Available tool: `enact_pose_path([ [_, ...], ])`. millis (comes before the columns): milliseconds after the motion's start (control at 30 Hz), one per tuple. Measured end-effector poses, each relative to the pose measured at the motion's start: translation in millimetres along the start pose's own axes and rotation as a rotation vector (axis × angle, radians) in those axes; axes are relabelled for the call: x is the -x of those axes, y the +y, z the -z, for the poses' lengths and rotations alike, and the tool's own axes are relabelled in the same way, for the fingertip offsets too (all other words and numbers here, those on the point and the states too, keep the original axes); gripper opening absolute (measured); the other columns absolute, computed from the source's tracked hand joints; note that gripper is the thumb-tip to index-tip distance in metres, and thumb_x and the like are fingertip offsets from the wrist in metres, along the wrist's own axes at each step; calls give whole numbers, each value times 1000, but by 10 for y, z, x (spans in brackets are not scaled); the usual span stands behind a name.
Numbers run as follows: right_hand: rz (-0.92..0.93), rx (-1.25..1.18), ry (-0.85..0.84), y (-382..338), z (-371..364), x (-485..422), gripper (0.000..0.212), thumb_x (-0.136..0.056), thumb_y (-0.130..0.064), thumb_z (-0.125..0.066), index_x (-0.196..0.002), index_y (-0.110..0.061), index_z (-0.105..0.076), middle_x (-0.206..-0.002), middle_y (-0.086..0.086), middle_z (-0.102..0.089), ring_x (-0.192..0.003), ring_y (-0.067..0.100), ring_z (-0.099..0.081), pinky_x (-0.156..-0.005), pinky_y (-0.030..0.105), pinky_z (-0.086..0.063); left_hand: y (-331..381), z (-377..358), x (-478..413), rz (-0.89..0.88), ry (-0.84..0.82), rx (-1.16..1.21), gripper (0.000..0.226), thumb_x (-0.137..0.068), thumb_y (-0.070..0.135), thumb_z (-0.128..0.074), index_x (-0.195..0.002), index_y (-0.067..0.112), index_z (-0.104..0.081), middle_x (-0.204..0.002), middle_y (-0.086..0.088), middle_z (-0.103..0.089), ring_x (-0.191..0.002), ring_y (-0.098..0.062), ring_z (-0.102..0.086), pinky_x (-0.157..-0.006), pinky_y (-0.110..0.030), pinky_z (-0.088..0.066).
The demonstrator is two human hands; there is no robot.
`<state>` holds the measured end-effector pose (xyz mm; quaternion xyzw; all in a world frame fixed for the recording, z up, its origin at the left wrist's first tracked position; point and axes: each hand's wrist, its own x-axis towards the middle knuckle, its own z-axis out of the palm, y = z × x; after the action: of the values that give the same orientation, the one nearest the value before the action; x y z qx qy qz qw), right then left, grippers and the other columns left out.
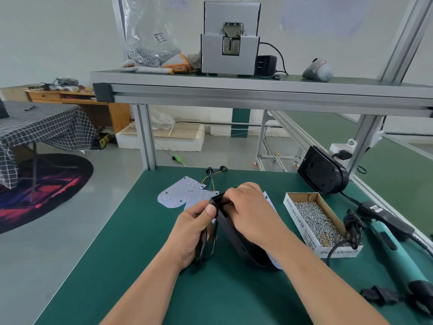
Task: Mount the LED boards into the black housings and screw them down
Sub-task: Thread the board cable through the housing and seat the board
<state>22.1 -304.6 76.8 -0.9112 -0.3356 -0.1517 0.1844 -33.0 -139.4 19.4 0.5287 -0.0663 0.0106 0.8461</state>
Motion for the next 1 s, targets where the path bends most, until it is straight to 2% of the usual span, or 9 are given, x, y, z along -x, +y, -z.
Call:
enact_pose_path([
  [100, -25, -21, 68, 6, -41, 19, 18, -95, -23, -57, -82, -11, -62, -70, 2, -56, -77, 27, -50, -89, 35, -34, -1, -2, 3, -1, -10, -7, 78, -75, 55, -91, -123, -3, -66, -62, 7, -69, -50, -4, -64, -55, -16, -52],
  [267, -68, 40, 147, -38, -114, 30, 11, -94, -31, -61, -85, -25, -63, -70, -8, -61, -80, 20, -55, -97, 41, -34, 2, -1, -7, -5, -8, -33, 53, -77, 59, -88, -107, 17, -81, -62, 10, -69, -52, -2, -63, -56, -14, -51],
  [367, -51, 20, 83, 1, -70, 11, 13, -92, -26, -61, -90, -29, -73, -75, -9, -60, -92, 19, -55, -107, 41, -31, 20, -19, -11, -13, 8, -43, 55, -74, 63, -89, -106, 19, -82, -64, 10, -70, -53, 0, -63, -56, -11, -50],
  [467, -29, -18, 78, 61, 8, -29, 18, -90, -16, -69, -93, -30, -80, -78, -9, -62, -97, 19, -55, -105, 39, -32, 27, -27, -9, -13, 24, -53, 60, -68, 67, -90, -103, 20, -82, -63, 10, -68, -53, -1, -63, -55, -11, -50],
  [567, -45, -83, 161, 54, -6, -24, 12, -89, -12, -73, -92, -23, -77, -74, -15, -52, -92, 9, -39, -99, 32, -30, 29, -18, -8, -13, 33, -65, 62, -68, 68, -89, -105, 19, -82, -62, 10, -68, -53, -3, -62, -55, -13, -50],
  [633, -37, -132, 232, 1, -33, -4, 11, -86, -7, -71, -93, -16, -72, -77, -12, -53, -86, 8, -30, -91, 29, -30, 31, -6, -14, -7, 26, -72, 63, -70, 68, -89, -109, 19, -81, -62, 9, -68, -52, -5, -62, -53, -15, -49],
  [733, 26, -119, 235, -66, -64, 6, 6, -84, -14, -60, -89, -13, -65, -79, -1, -61, -88, 16, -41, -89, 30, -32, 31, -3, -15, -10, 11, -78, 59, -72, 66, -88, -109, 20, -80, -63, 7, -68, -53, -6, -63, -54, -16, -50],
  [867, 1, -127, 180, -35, -73, 9, 9, -86, -19, -57, -91, -17, -64, -84, -4, -61, -87, 15, -49, -92, 33, -33, 22, 7, -16, -10, -8, -104, 58, -75, 66, -86, -112, 23, -80, -65, 8, -68, -54, -6, -62, -54, -16, -49],
  [1000, 5, -71, 143, 6, -111, 26, 14, -91, -24, -54, -97, -19, -66, -91, -4, -65, -90, 17, -56, -95, 35, -35, -7, 25, -45, 2, 49, -181, 65, -76, 70, -82, -117, 19, -78, -63, 6, -59, -51, -12, -44, -51, -21, -39],
])
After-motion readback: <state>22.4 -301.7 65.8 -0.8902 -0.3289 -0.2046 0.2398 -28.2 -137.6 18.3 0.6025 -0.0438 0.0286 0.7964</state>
